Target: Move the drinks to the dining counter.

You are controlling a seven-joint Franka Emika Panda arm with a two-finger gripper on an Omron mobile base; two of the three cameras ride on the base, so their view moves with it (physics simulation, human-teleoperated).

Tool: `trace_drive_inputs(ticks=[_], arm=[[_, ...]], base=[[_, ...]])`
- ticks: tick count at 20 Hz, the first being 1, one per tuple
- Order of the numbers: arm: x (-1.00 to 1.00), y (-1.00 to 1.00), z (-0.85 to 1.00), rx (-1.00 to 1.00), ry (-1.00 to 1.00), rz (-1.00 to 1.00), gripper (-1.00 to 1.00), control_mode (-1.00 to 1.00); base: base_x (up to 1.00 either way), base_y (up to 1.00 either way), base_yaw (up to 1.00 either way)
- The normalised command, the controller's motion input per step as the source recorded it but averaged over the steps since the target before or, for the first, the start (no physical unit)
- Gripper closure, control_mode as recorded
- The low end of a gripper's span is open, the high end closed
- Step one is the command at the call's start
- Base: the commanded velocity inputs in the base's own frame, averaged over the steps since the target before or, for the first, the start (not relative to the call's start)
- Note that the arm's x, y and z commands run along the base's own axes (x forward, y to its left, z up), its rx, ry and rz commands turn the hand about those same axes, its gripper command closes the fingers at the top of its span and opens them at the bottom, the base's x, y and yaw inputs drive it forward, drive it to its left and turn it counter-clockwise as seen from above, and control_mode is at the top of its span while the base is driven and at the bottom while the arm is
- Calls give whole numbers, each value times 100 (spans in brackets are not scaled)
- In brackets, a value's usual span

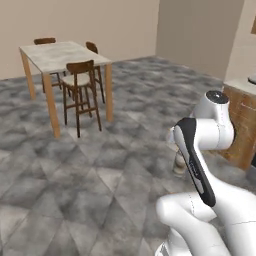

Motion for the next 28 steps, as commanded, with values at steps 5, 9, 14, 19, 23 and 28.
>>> trace_drive_inputs(ticks=[5,9,14,19,23,28], arm=[[0,0,0,0,0,0,100,100],[0,0,0,0,0,0,100,100],[0,0,0,0,0,0,100,100],[0,0,0,0,0,0,100,100],[0,0,0,0,0,0,100,100],[0,0,0,0,0,0,100,100]], base=[[24,-2,39],[61,34,22],[100,56,21],[100,60,20],[100,47,16],[100,58,11]])
